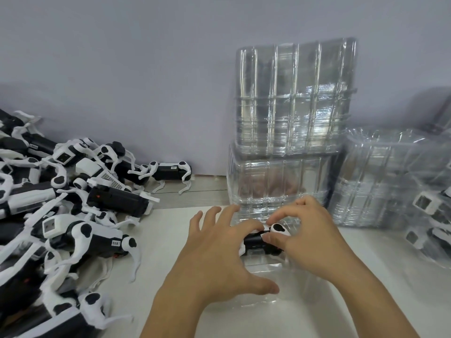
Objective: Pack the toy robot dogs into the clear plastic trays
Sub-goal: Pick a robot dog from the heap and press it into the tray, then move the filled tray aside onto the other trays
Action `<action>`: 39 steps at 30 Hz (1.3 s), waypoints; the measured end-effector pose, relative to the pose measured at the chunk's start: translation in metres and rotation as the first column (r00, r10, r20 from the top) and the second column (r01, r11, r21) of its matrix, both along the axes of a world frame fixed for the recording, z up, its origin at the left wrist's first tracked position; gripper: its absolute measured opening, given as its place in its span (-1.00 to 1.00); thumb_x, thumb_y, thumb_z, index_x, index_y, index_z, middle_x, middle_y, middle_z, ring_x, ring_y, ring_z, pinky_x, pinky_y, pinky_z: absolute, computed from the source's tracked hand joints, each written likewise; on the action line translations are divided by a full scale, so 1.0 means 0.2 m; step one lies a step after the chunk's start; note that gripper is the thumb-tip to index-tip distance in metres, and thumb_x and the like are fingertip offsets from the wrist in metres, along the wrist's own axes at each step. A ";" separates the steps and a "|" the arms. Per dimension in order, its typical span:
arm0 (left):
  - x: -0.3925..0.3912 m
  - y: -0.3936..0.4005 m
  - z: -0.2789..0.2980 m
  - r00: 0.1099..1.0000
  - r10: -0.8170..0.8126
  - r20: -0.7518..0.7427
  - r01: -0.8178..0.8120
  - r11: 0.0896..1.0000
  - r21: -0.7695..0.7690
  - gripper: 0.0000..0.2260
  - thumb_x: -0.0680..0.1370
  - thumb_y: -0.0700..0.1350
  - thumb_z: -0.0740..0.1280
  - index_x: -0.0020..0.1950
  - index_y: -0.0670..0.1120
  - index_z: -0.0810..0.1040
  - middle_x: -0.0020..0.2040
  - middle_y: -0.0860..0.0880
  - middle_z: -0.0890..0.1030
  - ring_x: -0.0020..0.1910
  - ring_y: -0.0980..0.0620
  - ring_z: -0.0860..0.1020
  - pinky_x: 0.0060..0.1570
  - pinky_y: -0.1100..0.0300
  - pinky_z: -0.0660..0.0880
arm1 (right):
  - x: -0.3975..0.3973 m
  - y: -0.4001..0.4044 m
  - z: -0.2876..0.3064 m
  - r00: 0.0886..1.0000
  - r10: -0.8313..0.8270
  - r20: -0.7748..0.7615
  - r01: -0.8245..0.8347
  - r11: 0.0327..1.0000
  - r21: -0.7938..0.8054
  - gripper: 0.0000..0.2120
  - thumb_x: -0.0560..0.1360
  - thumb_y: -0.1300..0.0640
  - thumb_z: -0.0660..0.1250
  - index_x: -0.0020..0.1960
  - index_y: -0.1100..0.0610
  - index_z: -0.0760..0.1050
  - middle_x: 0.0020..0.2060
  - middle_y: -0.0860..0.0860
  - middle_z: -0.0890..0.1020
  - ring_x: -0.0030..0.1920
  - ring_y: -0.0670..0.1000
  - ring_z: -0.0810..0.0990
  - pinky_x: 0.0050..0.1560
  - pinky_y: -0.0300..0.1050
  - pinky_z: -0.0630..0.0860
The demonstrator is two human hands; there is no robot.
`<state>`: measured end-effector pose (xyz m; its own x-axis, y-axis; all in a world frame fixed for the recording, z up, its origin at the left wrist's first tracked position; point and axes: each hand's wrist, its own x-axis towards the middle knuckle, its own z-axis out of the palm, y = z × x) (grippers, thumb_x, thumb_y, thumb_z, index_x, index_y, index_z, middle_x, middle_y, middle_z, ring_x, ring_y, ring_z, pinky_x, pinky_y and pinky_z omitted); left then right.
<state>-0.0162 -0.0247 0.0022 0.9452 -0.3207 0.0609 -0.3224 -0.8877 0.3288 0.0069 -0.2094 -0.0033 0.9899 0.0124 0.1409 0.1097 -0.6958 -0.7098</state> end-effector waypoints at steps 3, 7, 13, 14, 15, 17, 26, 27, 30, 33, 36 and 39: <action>0.00 0.00 0.00 1.000 0.003 0.029 -0.003 1.000 -0.008 -0.22 0.22 0.49 0.42 0.37 0.44 0.18 0.49 0.24 0.05 0.53 0.12 -0.07 0.54 -0.04 -0.18 | 0.00 -0.01 0.01 1.000 0.011 0.022 -0.012 0.999 0.044 -0.86 0.39 -0.09 0.56 -0.18 -0.24 0.60 0.03 -0.23 0.40 0.20 -0.11 0.38 0.14 -0.15 0.29; 0.00 0.00 -0.01 1.000 -0.015 0.011 0.015 1.000 -0.006 -0.19 0.21 0.50 0.41 0.38 0.44 0.16 0.55 0.22 0.01 0.57 0.12 -0.15 0.56 -0.06 -0.24 | 0.00 -0.02 0.02 0.996 0.003 0.091 -0.012 0.995 0.103 -0.92 0.45 -0.08 0.46 -0.20 -0.25 0.62 0.02 -0.20 0.51 0.08 -0.24 0.45 0.14 -0.15 0.36; 0.00 0.00 0.00 1.000 -0.011 0.004 0.011 1.000 0.009 -0.22 0.22 0.47 0.42 0.37 0.43 0.18 0.54 0.17 0.06 0.56 0.09 -0.08 0.56 -0.05 -0.20 | -0.01 0.01 0.02 0.991 -0.005 0.133 -0.010 0.993 0.117 -0.92 0.49 -0.10 0.38 -0.17 -0.25 0.62 -0.05 -0.28 0.56 0.04 -0.41 0.41 -0.02 -0.38 0.30; 0.00 0.00 0.01 1.000 -0.007 0.022 0.007 1.000 0.004 -0.25 0.23 0.45 0.42 0.35 0.41 0.21 0.50 0.18 0.10 0.53 0.11 -0.03 0.55 -0.03 -0.17 | -0.01 0.01 0.02 0.990 -0.007 0.143 -0.012 0.991 0.134 -0.91 0.49 -0.11 0.37 -0.16 -0.23 0.63 -0.08 -0.28 0.60 0.04 -0.43 0.42 -0.03 -0.39 0.30; 0.00 0.00 0.01 0.999 -0.003 0.038 0.004 1.000 -0.007 -0.27 0.23 0.44 0.43 0.34 0.40 0.24 0.46 0.19 0.13 0.49 0.15 -0.01 0.54 -0.01 -0.14 | 0.00 0.00 0.02 0.989 -0.011 0.150 -0.013 0.987 0.160 -0.90 0.49 -0.11 0.35 -0.15 -0.21 0.65 -0.10 -0.27 0.64 0.03 -0.42 0.45 -0.03 -0.39 0.32; -0.01 0.00 0.00 0.999 0.000 0.052 0.002 0.999 -0.038 -0.29 0.24 0.42 0.44 0.33 0.38 0.27 0.40 0.21 0.15 0.38 0.26 -0.02 0.53 0.01 -0.10 | 0.00 -0.02 0.04 0.986 -0.029 0.163 -0.008 0.975 0.223 -0.86 0.50 -0.12 0.34 -0.11 -0.16 0.67 -0.12 -0.26 0.68 0.01 -0.35 0.53 0.00 -0.36 0.36; -0.04 0.05 0.13 0.995 -0.043 0.095 0.066 0.964 -0.258 -0.33 0.17 0.44 0.42 0.25 0.49 0.32 0.24 0.39 0.17 0.27 0.53 -0.08 0.36 0.15 0.15 | 0.00 -0.10 0.15 0.916 -0.341 0.211 0.058 0.633 0.772 -0.79 0.54 0.04 0.32 -0.18 -0.09 0.71 -0.25 -0.17 0.66 -0.17 -0.19 0.59 -0.08 -0.18 0.44; -0.04 0.07 0.15 0.994 -0.046 0.102 0.077 0.943 -0.324 -0.36 0.15 0.43 0.42 0.22 0.51 0.37 0.27 0.40 0.21 0.35 0.46 -0.01 0.34 0.17 0.19 | 0.01 -0.11 0.17 0.909 -0.379 0.173 0.062 0.533 0.844 -0.79 0.50 0.06 0.33 -0.21 -0.06 0.71 -0.29 -0.13 0.63 -0.20 -0.13 0.57 -0.14 -0.19 0.43; -0.02 0.14 0.18 0.986 -0.022 0.166 0.120 0.787 -0.605 -0.47 0.20 0.30 0.50 0.16 0.34 0.58 0.28 0.23 0.50 0.34 0.15 0.45 0.32 0.27 0.32 | 0.00 -0.11 0.18 0.886 -0.443 0.137 0.080 0.436 0.896 -0.70 0.56 0.15 0.30 -0.26 -0.06 0.70 -0.37 -0.13 0.59 -0.31 -0.15 0.53 -0.28 -0.27 0.43; 0.01 0.20 0.16 0.990 0.036 0.140 0.102 0.510 -0.854 -0.64 0.29 0.16 0.49 0.05 0.15 0.67 0.09 0.05 0.68 0.16 0.03 0.62 0.25 0.01 0.43 | 0.00 -0.04 0.16 0.873 -0.442 0.205 0.064 0.522 0.850 -0.71 0.58 0.26 0.27 -0.18 -0.03 0.66 -0.35 -0.12 0.62 -0.26 -0.11 0.56 -0.23 -0.23 0.45; 0.03 0.21 0.13 0.995 0.099 0.006 -0.009 0.147 -0.989 -0.68 0.29 0.15 0.48 -0.01 0.11 0.71 0.07 0.05 0.71 0.11 0.07 0.65 0.22 -0.10 0.46 | -0.02 0.11 0.16 0.874 -0.316 0.369 -0.033 0.720 0.694 -0.72 0.56 0.31 0.33 -0.11 -0.06 0.64 -0.24 -0.12 0.69 -0.18 -0.10 0.65 -0.13 -0.23 0.53; 0.04 0.20 0.11 0.977 -0.016 -0.213 -0.209 -0.266 -0.941 -0.28 0.11 0.26 0.63 0.20 0.00 0.69 0.11 -0.13 0.70 0.11 -0.16 0.68 0.10 -0.24 0.59 | -0.07 0.27 0.14 0.881 -0.086 0.465 -0.193 0.832 0.520 -0.75 0.55 0.27 0.40 0.00 -0.09 0.65 -0.12 -0.21 0.70 -0.08 -0.15 0.66 -0.13 -0.36 0.54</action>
<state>-0.0090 0.0158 0.0237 0.9880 0.1292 0.0847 -0.1430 0.5580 0.8174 -0.0075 -0.1559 0.0250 0.8088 -0.1522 0.5681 0.5378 -0.1996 -0.8191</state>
